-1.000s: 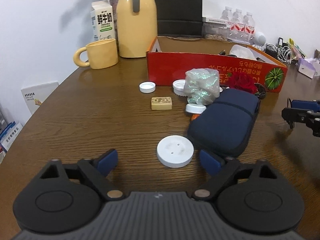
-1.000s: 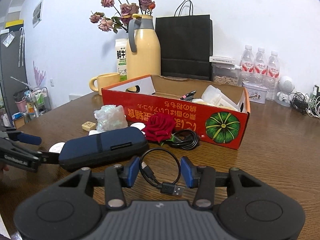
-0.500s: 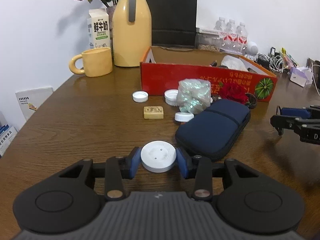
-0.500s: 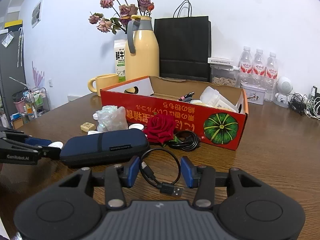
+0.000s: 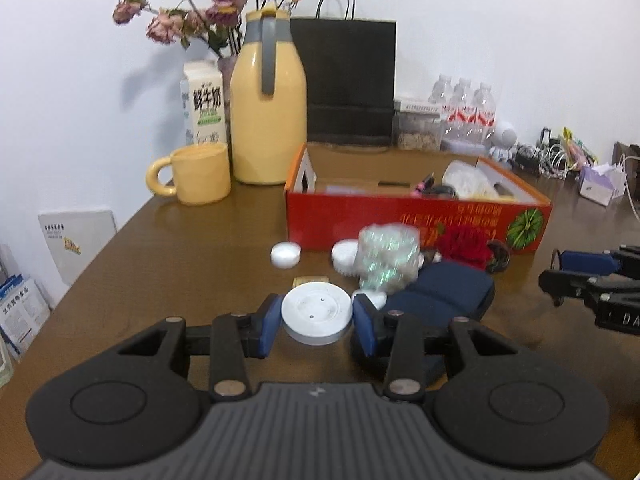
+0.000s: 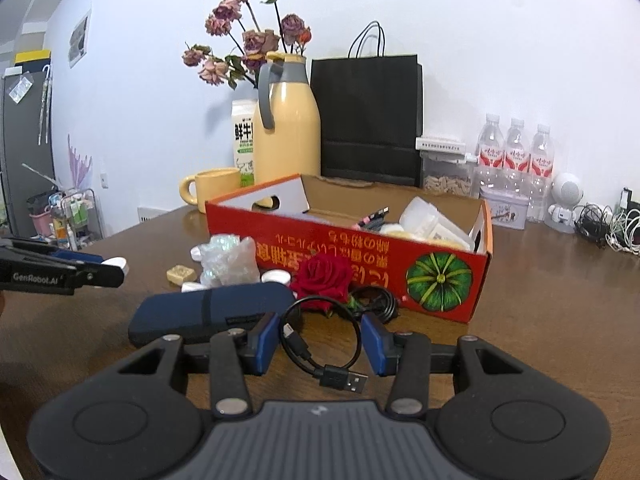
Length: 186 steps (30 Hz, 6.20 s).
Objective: Organize objects
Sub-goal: 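Drop the white cap into the box with the left tool while the right tool drops the cable in, then withdraw both tools from the box toward the remaining table items, then grasp the yellow block with the left tool while the right tool grasps the green-sparkle bag, then drop the yellow block into the box with the left tool while the right tool drops the sparkle bag in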
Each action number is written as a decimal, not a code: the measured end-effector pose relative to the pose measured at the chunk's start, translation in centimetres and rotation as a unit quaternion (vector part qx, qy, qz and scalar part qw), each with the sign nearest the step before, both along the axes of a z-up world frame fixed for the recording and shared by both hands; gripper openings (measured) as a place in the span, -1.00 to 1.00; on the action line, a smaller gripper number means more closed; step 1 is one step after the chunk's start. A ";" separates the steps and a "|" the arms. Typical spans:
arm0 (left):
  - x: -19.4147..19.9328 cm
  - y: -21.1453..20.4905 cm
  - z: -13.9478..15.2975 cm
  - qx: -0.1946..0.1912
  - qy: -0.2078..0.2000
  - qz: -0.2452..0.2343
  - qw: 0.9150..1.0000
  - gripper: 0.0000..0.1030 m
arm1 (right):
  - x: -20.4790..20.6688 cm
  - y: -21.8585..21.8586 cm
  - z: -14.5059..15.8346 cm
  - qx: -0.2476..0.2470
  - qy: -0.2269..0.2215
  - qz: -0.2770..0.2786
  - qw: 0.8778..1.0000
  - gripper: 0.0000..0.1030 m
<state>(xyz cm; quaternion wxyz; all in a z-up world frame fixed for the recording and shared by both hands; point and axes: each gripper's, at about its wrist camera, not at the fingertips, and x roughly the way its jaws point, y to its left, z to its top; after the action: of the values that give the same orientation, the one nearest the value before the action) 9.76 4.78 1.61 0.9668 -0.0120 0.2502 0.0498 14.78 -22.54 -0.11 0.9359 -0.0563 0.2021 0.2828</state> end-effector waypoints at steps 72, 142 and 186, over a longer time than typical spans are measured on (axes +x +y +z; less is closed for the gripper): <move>17.0 1.8 5.6 -0.016 -0.059 -0.068 0.996 1.00 | 13.8 6.9 5.4 -0.024 -0.034 -0.077 0.996 1.00; 9.8 3.1 -3.7 -0.027 0.083 -0.010 0.996 -0.39 | 4.8 6.3 0.0 -0.003 -0.033 -0.035 0.999 -0.28; 20.5 -0.3 3.6 -0.036 -0.063 -0.027 0.997 -0.39 | 15.8 8.2 3.2 0.040 -0.051 -0.109 0.992 -0.28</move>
<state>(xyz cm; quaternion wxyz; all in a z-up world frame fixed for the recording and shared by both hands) 30.22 4.52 5.19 0.9806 -0.0428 0.1905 0.0143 30.57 -14.35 3.11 0.9718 -0.0110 0.1473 0.1837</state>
